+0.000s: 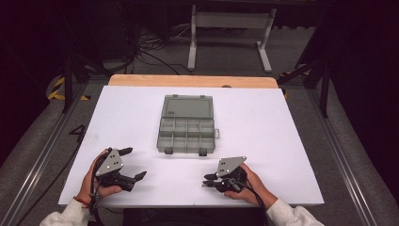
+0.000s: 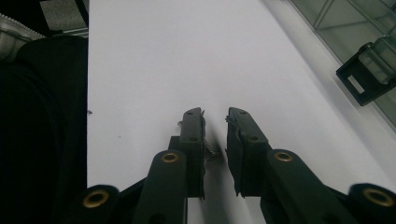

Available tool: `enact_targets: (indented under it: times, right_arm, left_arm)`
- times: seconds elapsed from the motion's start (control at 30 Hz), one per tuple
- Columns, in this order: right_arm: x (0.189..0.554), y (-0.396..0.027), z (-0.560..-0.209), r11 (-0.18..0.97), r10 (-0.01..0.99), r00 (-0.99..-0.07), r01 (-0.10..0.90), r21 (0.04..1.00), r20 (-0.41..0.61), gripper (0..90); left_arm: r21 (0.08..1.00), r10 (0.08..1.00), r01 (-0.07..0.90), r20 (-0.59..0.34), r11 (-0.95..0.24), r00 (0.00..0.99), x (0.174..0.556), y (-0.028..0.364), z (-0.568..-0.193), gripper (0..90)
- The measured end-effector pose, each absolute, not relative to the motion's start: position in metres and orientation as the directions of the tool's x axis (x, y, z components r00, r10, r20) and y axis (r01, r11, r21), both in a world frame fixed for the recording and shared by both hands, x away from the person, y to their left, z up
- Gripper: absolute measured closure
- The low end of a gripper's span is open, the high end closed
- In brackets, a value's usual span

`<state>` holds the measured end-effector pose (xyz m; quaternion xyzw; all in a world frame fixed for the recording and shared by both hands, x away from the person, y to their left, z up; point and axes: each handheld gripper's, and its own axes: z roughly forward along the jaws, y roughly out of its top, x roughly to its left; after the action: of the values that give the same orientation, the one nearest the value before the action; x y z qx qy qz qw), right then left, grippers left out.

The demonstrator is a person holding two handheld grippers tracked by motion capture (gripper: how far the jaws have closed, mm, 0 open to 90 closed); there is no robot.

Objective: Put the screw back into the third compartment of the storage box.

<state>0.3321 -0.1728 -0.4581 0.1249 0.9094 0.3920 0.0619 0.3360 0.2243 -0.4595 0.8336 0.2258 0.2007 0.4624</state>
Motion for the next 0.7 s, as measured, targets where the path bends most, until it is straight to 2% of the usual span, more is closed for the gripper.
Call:
enact_targets:
  times: [0.33, 0.4, 0.7]
  right_arm:
    - [0.3329, -0.1702, -0.4587, 0.67, 0.273, -0.962, 0.173, 0.722, -0.023, 84.2]
    - [0.3341, -0.1701, -0.4591, 0.664, 0.276, -0.961, 0.182, 0.725, -0.011, 88.5]
    - [0.334, -0.1699, -0.4582, 0.663, 0.281, -0.959, 0.179, 0.727, -0.02, 88.7]
  left_arm:
    - [0.862, 0.56, 0.191, 0.123, -0.469, 0.819, 0.3357, 0.2234, -0.4592, 5.4]
    - [0.863, 0.56, 0.191, 0.123, -0.468, 0.819, 0.3358, 0.2234, -0.4592, 5.4]
    - [0.864, 0.561, 0.189, 0.124, -0.467, 0.819, 0.3357, 0.2239, -0.4588, 5.4]
